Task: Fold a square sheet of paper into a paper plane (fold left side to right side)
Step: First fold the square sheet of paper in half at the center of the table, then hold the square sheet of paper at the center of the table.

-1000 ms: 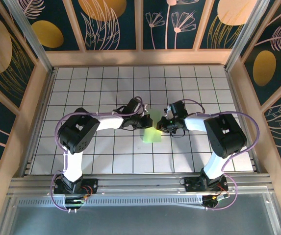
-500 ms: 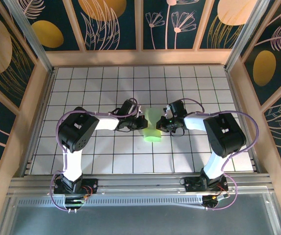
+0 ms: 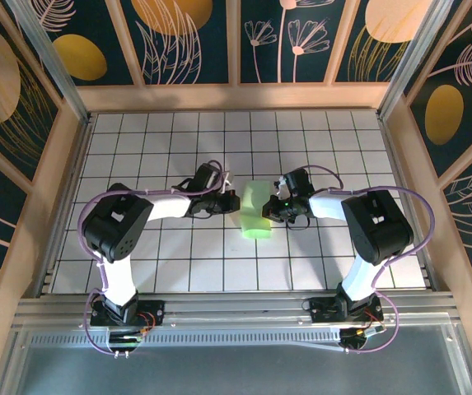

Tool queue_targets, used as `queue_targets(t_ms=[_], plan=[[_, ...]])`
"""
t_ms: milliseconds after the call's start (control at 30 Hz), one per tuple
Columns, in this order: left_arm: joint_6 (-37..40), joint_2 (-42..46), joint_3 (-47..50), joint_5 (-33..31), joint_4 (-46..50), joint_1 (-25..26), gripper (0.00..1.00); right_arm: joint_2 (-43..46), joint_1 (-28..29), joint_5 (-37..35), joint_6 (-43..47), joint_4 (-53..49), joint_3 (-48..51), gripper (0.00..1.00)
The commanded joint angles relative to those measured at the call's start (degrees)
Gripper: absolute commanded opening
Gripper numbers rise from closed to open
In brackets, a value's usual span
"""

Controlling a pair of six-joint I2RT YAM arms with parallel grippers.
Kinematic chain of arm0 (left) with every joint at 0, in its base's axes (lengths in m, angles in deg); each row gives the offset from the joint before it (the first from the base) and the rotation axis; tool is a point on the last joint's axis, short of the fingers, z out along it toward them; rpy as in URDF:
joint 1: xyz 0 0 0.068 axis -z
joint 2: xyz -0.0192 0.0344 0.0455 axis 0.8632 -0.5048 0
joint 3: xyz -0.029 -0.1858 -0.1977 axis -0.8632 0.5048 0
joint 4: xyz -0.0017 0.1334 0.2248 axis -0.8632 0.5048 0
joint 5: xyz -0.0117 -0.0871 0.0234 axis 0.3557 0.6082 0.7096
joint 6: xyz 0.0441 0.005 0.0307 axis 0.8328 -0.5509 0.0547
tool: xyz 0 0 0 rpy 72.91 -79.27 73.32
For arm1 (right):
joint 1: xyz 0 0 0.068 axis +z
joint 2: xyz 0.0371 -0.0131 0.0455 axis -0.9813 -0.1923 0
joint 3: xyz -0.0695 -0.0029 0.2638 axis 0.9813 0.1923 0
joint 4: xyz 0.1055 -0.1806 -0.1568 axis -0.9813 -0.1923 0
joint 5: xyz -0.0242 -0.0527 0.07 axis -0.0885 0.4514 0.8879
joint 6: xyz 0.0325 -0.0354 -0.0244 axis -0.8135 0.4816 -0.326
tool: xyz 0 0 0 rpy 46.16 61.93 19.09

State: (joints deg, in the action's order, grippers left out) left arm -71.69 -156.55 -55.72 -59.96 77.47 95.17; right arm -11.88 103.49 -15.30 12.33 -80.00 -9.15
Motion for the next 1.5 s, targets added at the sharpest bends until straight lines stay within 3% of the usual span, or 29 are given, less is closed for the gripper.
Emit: queue_targets(t_ms=[0, 600, 867, 1067, 1467], plan=[[2.0, -1.8, -3.6, 3.0, 0.9, 2.6, 0.0, -3.3, 0.1, -8.5, 1.0, -6.5, 1.7, 0.0], [1.4, -8.3, -5.7, -0.9, 3.9, 4.2, 0.0, -2.6, 0.7, -7.5, 0.8, -6.5, 1.2, 0.0], [1.2, -8.6, -5.3, -2.1, 4.9, 4.3, 0.0, 3.1, 0.8, -2.0, -0.7, -3.6, -1.3, 0.0], [0.9, -9.1, -5.7, -2.4, 5.5, 4.4, 0.0, 5.8, 0.8, -1.9, -1.4, -1.1, -3.0, 0.0], [0.8, -9.4, -6.1, -2.0, 5.7, 4.5, 0.0, -3.9, 1.8, 1.3, -3.3, 6.4, -8.9, 0.0]])
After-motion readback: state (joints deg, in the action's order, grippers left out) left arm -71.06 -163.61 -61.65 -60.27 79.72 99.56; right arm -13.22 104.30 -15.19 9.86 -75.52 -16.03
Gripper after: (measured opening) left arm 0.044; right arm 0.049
